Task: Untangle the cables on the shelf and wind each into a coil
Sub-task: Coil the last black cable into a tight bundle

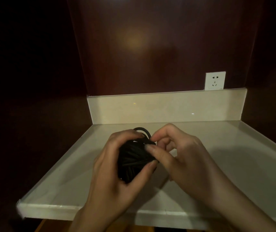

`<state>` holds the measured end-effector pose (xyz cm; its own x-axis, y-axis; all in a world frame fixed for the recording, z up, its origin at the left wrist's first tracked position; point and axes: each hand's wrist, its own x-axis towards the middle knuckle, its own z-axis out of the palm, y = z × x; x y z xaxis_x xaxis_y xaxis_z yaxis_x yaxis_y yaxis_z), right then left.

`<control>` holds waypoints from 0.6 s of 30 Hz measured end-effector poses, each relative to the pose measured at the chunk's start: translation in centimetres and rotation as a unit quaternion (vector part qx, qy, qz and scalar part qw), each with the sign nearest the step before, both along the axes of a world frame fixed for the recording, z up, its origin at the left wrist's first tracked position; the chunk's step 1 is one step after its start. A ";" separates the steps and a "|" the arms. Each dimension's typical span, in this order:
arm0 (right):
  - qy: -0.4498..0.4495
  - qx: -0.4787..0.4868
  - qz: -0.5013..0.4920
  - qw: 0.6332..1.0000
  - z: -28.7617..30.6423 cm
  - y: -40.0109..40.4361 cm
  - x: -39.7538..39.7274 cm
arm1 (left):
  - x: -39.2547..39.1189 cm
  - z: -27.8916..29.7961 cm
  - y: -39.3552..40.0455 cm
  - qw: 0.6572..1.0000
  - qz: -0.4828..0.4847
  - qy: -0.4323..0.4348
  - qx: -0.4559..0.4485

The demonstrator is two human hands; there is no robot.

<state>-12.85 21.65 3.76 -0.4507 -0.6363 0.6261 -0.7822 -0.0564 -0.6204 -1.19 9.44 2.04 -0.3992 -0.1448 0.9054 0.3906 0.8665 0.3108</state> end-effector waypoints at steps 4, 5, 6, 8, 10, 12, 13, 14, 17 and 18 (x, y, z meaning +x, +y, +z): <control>0.116 0.040 0.011 0.992 0.5 0.2 -0.5 | -0.1 -0.4 -0.2 1.000 0.003 -0.011 -0.010; 0.143 0.050 0.018 0.988 0.7 0.3 -0.7 | 0.0 -0.5 -0.2 1.000 0.006 -0.014 -0.017; 0.162 0.055 0.023 0.985 0.9 0.3 -0.8 | 0.0 -0.5 -0.3 1.000 0.008 -0.016 -0.025; 0.184 0.065 0.036 0.980 1.3 0.4 -1.1 | 0.1 -0.4 -0.5 0.998 0.018 -0.024 -0.049; 0.186 0.081 0.047 0.978 1.6 0.5 -1.2 | 0.1 -0.2 -0.6 0.995 0.023 -0.042 -0.082; 0.168 0.099 0.057 0.979 1.8 0.6 -1.4 | 0.2 -0.1 -0.8 0.991 0.026 -0.063 -0.113; 0.146 0.115 0.061 0.981 1.8 0.5 -1.6 | 0.2 -0.1 -0.9 0.989 0.032 -0.075 -0.127; 0.125 0.135 0.067 0.981 1.8 0.4 -1.8 | 0.2 0.0 -1.0 0.985 0.041 -0.089 -0.139; 0.079 0.166 0.073 0.980 1.6 0.2 -2.0 | 0.2 0.2 -1.2 0.977 0.065 -0.124 -0.163; 0.073 0.164 0.066 0.982 1.4 0.2 -1.9 | 0.2 0.2 -1.1 0.975 0.068 -0.125 -0.168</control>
